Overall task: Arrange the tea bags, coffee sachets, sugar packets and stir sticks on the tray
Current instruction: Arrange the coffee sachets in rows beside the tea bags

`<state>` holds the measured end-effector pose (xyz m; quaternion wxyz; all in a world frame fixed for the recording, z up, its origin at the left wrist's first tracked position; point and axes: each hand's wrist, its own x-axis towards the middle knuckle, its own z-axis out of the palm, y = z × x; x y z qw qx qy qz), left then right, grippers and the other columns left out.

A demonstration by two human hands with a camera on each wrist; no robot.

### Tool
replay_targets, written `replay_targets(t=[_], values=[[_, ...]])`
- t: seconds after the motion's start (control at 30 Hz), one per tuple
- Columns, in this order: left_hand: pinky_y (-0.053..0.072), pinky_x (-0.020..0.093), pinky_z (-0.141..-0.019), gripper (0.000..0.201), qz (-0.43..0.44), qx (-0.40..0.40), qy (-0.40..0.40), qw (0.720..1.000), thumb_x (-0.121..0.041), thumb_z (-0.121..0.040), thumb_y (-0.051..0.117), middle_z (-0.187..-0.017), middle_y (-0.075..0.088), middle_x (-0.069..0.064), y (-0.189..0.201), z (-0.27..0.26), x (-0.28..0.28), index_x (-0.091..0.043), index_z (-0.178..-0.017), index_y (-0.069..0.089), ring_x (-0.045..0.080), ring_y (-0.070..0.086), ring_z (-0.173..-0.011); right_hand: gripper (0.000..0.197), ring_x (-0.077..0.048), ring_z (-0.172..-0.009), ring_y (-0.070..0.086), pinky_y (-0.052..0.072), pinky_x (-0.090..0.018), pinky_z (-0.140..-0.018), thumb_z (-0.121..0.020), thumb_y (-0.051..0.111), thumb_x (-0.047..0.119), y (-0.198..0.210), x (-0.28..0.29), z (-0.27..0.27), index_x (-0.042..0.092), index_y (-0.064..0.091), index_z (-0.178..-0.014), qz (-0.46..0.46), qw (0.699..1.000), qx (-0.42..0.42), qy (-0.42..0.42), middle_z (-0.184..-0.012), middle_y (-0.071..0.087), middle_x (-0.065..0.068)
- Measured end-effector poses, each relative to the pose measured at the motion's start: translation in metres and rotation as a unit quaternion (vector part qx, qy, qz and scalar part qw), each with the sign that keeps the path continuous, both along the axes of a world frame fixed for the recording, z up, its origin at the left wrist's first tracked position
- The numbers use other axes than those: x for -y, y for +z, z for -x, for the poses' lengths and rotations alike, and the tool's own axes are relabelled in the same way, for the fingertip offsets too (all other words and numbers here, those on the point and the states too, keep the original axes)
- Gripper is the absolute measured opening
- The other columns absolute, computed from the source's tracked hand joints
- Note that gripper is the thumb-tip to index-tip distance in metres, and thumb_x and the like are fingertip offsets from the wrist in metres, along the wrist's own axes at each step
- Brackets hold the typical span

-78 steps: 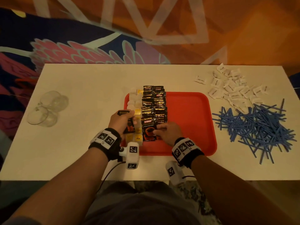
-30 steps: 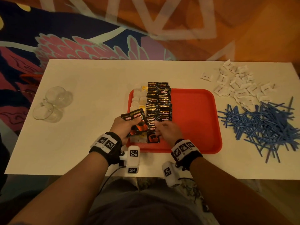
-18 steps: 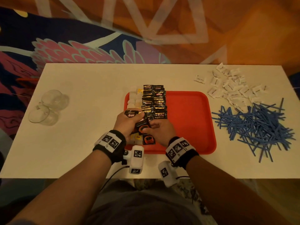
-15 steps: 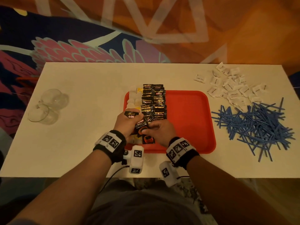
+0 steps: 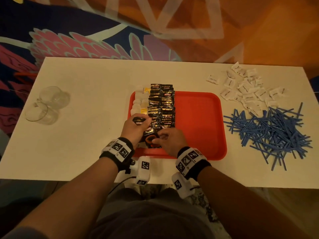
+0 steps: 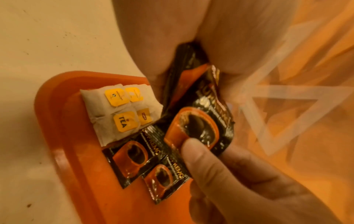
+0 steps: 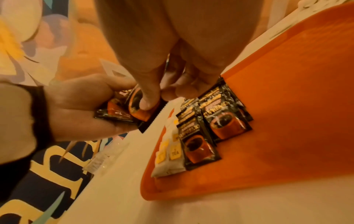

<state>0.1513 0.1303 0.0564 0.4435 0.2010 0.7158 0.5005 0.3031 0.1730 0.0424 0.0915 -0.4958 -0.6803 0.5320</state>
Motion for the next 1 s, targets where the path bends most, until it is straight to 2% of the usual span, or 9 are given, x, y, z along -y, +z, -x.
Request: replay_targets(t=[0.1, 0.17, 0.2, 0.27, 0.37, 0.47, 0.53, 0.67, 1.0], values=[[0.054, 0.032, -0.088, 0.005, 0.023, -0.059, 0.011, 0.998, -0.027, -0.093, 0.067, -0.103, 0.071, -0.004, -0.008, 0.0, 0.002, -0.03, -0.094, 0.072, 0.014, 0.066, -0.099, 0.003, -0.001, -0.07, 0.056, 0.035, -0.011, -0.055, -0.087, 0.071, 0.021, -0.015, -0.005, -0.013, 0.019, 0.071, -0.089, 0.006, 0.998, 0.056, -0.022, -0.077, 0.062, 0.011], [0.051, 0.026, -0.086, 0.01, 0.058, -0.143, -0.045, 0.987, -0.026, -0.095, 0.065, -0.107, 0.07, -0.003, -0.016, 0.002, 0.007, -0.031, -0.097, 0.073, 0.012, 0.063, -0.097, 0.005, -0.006, -0.075, 0.057, 0.033, -0.012, -0.055, -0.089, 0.069, 0.022, -0.029, -0.009, -0.024, 0.017, 0.07, -0.089, 0.008, 0.995, 0.094, -0.035, -0.081, 0.062, 0.009], [0.047, 0.023, -0.083, 0.012, 0.078, -0.198, -0.096, 0.972, -0.024, -0.095, 0.064, -0.108, 0.068, -0.001, -0.019, 0.002, 0.01, -0.03, -0.098, 0.073, 0.012, 0.06, -0.094, 0.006, -0.006, -0.076, 0.057, 0.032, -0.011, -0.055, -0.089, 0.069, 0.023, -0.035, -0.011, -0.029, 0.017, 0.07, -0.091, 0.011, 0.993, 0.115, -0.038, -0.084, 0.063, 0.008], [0.042, 0.023, -0.084, 0.016, 0.108, -0.301, -0.209, 0.924, -0.022, -0.097, 0.062, -0.11, 0.062, 0.005, -0.025, 0.0, 0.016, -0.027, -0.106, 0.074, 0.015, 0.055, -0.095, 0.013, -0.001, -0.073, 0.056, 0.032, -0.01, -0.054, -0.09, 0.068, 0.027, -0.045, -0.014, -0.036, 0.018, 0.069, -0.099, 0.018, 0.987, 0.159, -0.033, -0.088, 0.065, 0.009], [0.049, 0.032, -0.091, 0.027, 0.152, -0.386, -0.332, 0.847, -0.024, -0.098, 0.058, -0.121, 0.054, 0.006, -0.032, -0.005, 0.024, -0.03, -0.123, 0.069, 0.024, 0.059, -0.104, 0.019, -0.004, -0.076, 0.058, 0.037, -0.014, -0.055, -0.089, 0.07, 0.031, -0.055, -0.018, -0.043, 0.018, 0.066, -0.102, 0.03, 0.979, 0.196, -0.036, -0.088, 0.065, 0.009], [0.05, 0.037, -0.092, 0.036, 0.191, -0.439, -0.399, 0.782, -0.026, -0.1, 0.053, -0.133, 0.051, 0.004, -0.035, -0.011, 0.026, -0.036, -0.133, 0.061, 0.025, 0.059, -0.112, 0.017, -0.001, -0.071, 0.054, 0.035, -0.014, -0.052, -0.087, 0.071, 0.032, -0.061, -0.018, -0.043, 0.02, 0.063, -0.095, 0.029, 0.975, 0.215, -0.043, -0.085, 0.062, 0.008], [0.049, 0.04, -0.093, 0.039, 0.201, -0.452, -0.419, 0.761, -0.027, -0.1, 0.05, -0.136, 0.05, 0.004, -0.036, -0.014, 0.025, -0.038, -0.136, 0.057, 0.025, 0.058, -0.115, 0.018, 0.002, -0.068, 0.05, 0.033, -0.013, -0.051, -0.087, 0.071, 0.034, -0.062, -0.018, -0.041, 0.021, 0.058, -0.089, 0.024, 0.974, 0.221, -0.042, -0.081, 0.058, 0.01], [0.047, 0.04, -0.093, 0.042, 0.217, -0.458, -0.428, 0.749, -0.028, -0.1, 0.049, -0.14, 0.05, 0.002, -0.038, -0.016, 0.021, -0.039, -0.14, 0.053, 0.026, 0.056, -0.121, 0.019, 0.004, -0.067, 0.048, 0.03, -0.011, -0.05, -0.086, 0.073, 0.033, -0.064, -0.017, -0.036, 0.023, 0.056, -0.086, 0.023, 0.976, 0.211, -0.053, -0.078, 0.055, 0.012], [0.048, 0.043, -0.098, 0.047, 0.203, -0.444, -0.41, 0.77, -0.022, -0.097, 0.051, -0.143, 0.05, 0.001, -0.045, -0.009, 0.018, -0.035, -0.142, 0.051, 0.027, 0.054, -0.125, 0.022, -0.002, -0.073, 0.056, 0.035, -0.011, -0.054, -0.081, 0.078, 0.027, -0.063, -0.02, -0.031, 0.019, 0.061, -0.093, 0.049, 0.979, 0.171, -0.097, -0.085, 0.063, 0.007]])
